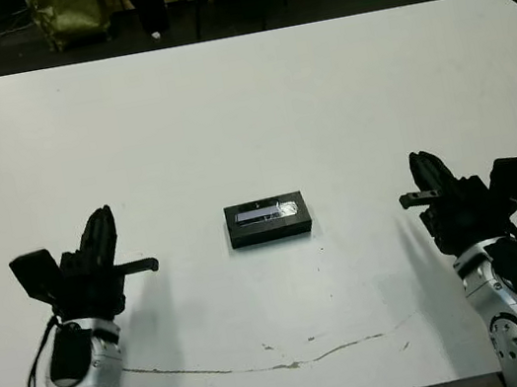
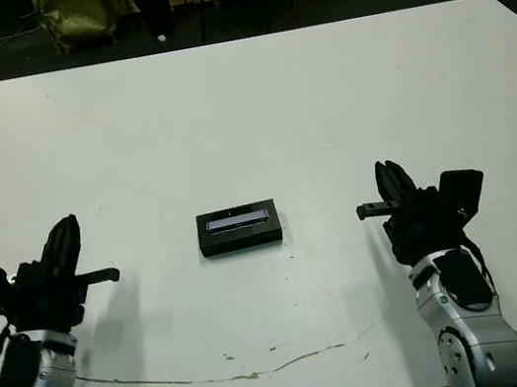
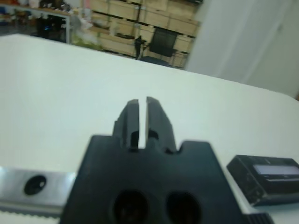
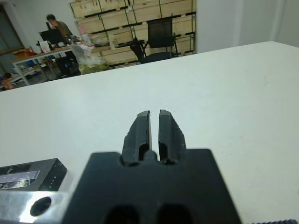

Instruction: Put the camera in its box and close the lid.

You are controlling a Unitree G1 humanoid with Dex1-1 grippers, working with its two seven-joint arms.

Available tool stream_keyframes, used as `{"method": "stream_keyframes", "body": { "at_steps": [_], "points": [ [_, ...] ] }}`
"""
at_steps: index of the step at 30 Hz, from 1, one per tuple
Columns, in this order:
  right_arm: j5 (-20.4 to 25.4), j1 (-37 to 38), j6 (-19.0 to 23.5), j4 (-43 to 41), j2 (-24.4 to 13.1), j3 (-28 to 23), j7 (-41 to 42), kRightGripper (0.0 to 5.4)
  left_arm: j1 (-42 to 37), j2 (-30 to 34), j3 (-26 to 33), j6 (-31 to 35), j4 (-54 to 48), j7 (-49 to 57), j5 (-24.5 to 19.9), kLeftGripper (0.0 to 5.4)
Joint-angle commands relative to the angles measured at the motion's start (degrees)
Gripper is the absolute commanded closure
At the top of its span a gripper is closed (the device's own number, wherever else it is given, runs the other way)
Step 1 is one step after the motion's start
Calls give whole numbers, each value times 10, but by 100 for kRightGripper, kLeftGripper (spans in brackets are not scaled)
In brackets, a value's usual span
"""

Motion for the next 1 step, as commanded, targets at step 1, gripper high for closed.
{"method": "stream_keyframes", "body": {
  "at_steps": [1],
  "points": [
    [-4, 2, -16, 25, 5, 0, 8, 540, 13, -8, -6, 5, 0, 18, 5, 538]
  ]
}}
